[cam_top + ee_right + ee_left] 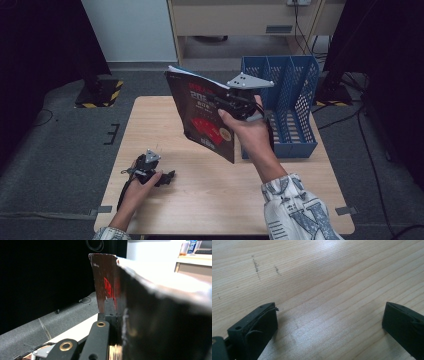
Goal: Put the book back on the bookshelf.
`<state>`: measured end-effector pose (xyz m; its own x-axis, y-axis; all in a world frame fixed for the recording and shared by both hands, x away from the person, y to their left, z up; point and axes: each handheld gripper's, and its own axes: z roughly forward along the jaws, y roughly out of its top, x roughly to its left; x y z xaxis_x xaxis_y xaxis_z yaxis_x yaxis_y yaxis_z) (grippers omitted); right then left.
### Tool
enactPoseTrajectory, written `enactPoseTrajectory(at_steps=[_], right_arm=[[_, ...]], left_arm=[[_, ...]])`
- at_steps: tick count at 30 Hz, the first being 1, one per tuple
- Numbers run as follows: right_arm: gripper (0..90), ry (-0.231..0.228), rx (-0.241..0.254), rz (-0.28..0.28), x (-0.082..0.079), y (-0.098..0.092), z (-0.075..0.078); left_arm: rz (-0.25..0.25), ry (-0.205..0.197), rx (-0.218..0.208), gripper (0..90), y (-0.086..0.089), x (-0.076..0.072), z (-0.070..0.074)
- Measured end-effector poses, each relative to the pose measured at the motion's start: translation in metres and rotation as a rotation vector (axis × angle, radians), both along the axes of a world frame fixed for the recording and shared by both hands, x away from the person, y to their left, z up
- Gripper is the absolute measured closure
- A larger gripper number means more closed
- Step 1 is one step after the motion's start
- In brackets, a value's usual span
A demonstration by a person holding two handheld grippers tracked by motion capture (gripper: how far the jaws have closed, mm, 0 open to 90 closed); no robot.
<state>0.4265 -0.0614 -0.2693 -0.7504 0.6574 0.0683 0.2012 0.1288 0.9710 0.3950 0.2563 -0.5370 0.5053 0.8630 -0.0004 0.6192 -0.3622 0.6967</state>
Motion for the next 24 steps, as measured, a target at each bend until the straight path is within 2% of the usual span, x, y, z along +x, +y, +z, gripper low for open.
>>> enactPoseTrajectory(at_steps=[3, 12, 17, 24], right_arm=[[87.1, -0.003, 0.004, -0.003, -0.003, -0.007, 0.005], [87.1, 0.004, 0.012, -0.005, -0.004, -0.017, 0.008], [87.1, 0.013, 0.035, -0.013, -0.004, -0.022, 0.01], [87.1, 0.002, 0.041, -0.021, -0.008, -0.031, 0.022]], left_arm=[[0.0, 0.0, 0.0, 0.0, 0.0, 0.0, 0.0], [0.001, 0.0, 0.0, 0.0, 0.0, 0.0, 0.0], [0.001, 0.0, 0.0, 0.0, 0.0, 0.0, 0.0], [0.004, 0.001, 0.001, 0.0, -0.001, 0.0, 0.0]])
